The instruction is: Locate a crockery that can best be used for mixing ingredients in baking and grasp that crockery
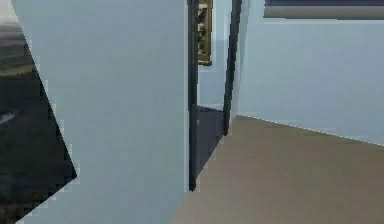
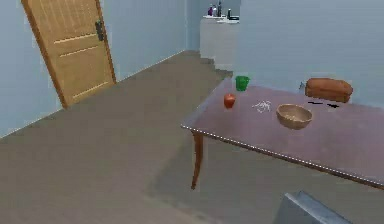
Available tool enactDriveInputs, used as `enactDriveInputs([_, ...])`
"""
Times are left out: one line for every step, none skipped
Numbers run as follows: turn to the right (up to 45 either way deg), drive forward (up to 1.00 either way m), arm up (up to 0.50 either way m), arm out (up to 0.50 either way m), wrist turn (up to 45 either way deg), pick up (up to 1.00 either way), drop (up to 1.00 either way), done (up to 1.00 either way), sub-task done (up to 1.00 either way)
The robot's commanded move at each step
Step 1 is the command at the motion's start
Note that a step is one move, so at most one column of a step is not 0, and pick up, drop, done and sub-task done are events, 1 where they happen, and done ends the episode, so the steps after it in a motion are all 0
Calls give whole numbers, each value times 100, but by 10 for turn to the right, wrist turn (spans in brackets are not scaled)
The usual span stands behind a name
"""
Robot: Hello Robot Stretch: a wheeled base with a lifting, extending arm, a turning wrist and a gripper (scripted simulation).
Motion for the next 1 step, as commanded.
enactDriveInputs([450, 0, 0, 0, 0, 0, 0, 0, 0])
